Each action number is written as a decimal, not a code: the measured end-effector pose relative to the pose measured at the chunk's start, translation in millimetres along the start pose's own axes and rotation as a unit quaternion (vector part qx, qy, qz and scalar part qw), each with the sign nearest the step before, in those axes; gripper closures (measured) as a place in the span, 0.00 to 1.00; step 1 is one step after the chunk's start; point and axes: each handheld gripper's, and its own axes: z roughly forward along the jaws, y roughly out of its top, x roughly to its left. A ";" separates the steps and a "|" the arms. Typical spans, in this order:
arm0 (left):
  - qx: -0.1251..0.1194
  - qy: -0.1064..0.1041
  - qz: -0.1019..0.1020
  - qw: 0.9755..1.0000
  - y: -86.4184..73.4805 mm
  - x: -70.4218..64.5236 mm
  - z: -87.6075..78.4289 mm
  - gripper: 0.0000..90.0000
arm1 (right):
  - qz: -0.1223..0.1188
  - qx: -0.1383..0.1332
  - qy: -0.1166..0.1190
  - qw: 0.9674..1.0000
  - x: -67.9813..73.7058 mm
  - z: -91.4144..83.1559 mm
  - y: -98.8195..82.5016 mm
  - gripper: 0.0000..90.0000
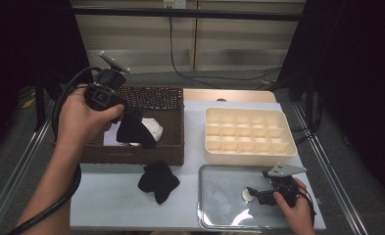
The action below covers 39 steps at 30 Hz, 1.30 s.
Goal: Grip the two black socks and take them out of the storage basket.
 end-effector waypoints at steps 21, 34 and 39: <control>0.051 -0.058 0.014 0.997 -59.4 -15.5 89.3 0.97 | -0.002 -0.001 0.000 1.000 -0.1 0.1 0.0 0.15; 0.071 -0.057 0.024 0.996 -72.5 -24.7 155.6 0.97 | -0.002 -0.002 0.001 1.000 0.0 0.1 -0.1 0.15; 0.072 -0.055 0.032 0.995 -74.0 -29.6 172.3 0.97 | -0.001 -0.001 0.000 1.000 0.1 0.0 -0.1 0.15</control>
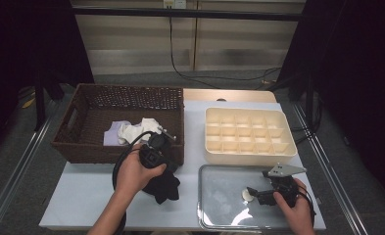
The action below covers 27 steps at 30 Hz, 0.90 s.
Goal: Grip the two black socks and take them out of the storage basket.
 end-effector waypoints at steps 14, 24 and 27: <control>-0.062 0.042 0.039 0.996 -10.5 -6.5 -21.9 0.52 | 0.000 0.000 0.001 1.000 -0.2 0.2 0.1 0.15; -0.080 0.069 -0.004 0.994 -54.0 16.7 -42.1 0.48 | 0.001 0.000 -0.001 1.000 0.1 0.2 0.1 0.15; -0.092 0.074 -0.018 0.993 -65.5 26.4 -46.0 0.47 | 0.001 0.000 0.000 1.000 0.0 0.3 0.2 0.15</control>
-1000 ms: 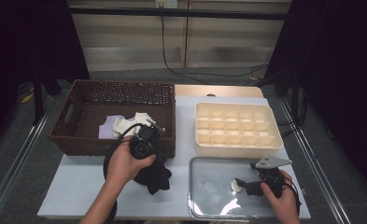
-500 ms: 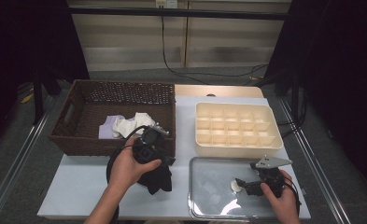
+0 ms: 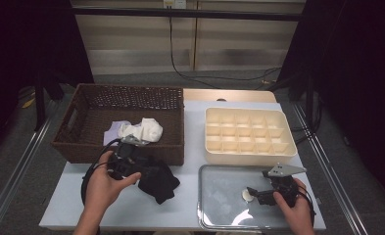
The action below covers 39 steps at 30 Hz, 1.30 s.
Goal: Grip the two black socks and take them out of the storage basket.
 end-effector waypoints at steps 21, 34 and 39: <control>0.072 0.005 -0.001 0.997 6.2 -16.8 37.2 0.91 | 0.001 0.000 0.001 1.000 0.3 0.7 0.5 0.15; 0.089 -0.042 0.021 0.995 32.3 -48.0 54.9 0.89 | 0.002 0.001 0.001 1.000 0.3 0.6 0.6 0.15; 0.046 -0.027 0.051 0.997 32.9 -49.7 57.7 0.58 | 0.001 0.001 0.002 1.000 0.0 1.0 0.9 0.14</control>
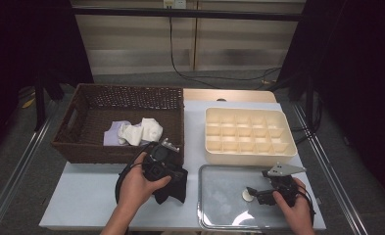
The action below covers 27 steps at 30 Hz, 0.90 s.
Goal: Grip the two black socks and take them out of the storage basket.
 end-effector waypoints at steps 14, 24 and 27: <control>-0.021 0.007 -0.053 0.998 -24.2 26.7 -22.3 0.46 | -0.003 -0.001 -0.002 1.000 0.4 0.4 0.3 0.14; 0.005 -0.027 -0.072 0.997 -35.7 25.3 0.2 0.68 | -0.002 -0.001 -0.002 1.000 0.5 0.5 0.3 0.14; 0.007 -0.022 -0.060 0.998 -29.5 22.0 -0.9 0.80 | -0.002 -0.003 -0.002 1.000 0.6 0.7 0.2 0.14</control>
